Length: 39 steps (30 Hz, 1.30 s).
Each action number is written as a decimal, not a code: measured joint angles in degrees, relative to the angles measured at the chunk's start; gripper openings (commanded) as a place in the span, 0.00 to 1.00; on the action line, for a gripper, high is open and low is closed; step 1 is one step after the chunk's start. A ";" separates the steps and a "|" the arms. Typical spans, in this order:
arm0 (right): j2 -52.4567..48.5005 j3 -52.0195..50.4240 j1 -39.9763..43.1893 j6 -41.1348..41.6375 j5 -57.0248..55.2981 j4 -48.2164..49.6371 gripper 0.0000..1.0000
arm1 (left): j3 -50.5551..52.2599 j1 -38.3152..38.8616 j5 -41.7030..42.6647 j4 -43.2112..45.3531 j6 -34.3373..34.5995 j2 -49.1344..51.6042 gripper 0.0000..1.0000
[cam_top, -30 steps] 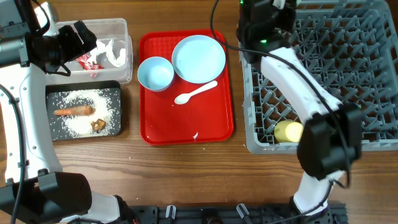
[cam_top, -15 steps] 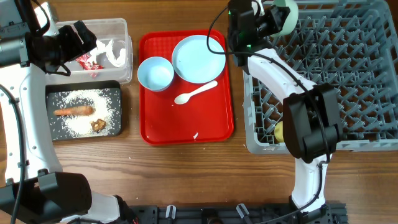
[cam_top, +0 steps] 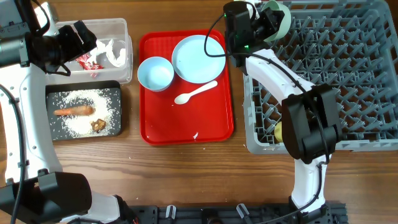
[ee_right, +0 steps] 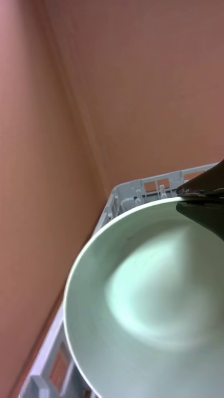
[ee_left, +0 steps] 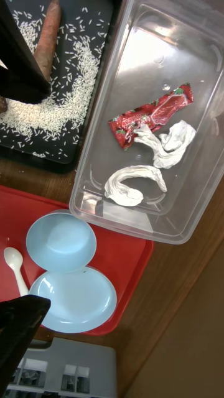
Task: Sort waste into correct bins and load items into the dishwasher rack
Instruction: 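Carry the green bowl right and place it in the dish rack, then reach the right gripper back to the light-blue bowl on the red tray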
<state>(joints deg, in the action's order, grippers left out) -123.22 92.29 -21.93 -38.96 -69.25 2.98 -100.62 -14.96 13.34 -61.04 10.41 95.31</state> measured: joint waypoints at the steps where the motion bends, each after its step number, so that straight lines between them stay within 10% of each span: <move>1: 0.00 0.00 0.00 -0.26 -0.02 1.07 0.04 | 0.00 0.00 0.00 0.00 0.00 0.00 1.00; 9: -0.11 -0.11 0.63 -11.43 -3.28 13.64 0.04 | 0.00 0.00 -0.02 0.00 0.00 0.00 1.00; 34: -2.32 -0.11 -3.13 -17.77 -2.23 4.92 0.06 | 0.00 0.00 0.00 0.02 0.00 0.00 1.00; 37: -2.84 -0.11 -4.02 -17.75 -1.66 4.94 0.65 | 0.00 0.00 -0.02 0.00 0.00 0.00 1.00; 38: -2.89 -0.11 -4.17 -17.99 -1.49 4.87 1.00 | 0.00 0.00 0.00 0.02 0.00 0.00 1.00; 39: -2.89 -0.11 -4.26 -17.99 -1.44 4.92 1.00 | 0.00 0.00 -0.02 0.02 0.00 0.00 1.00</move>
<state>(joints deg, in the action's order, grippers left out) -126.10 92.18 -26.20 -56.95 -70.70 7.90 -100.62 -14.96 13.32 -61.01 10.41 95.31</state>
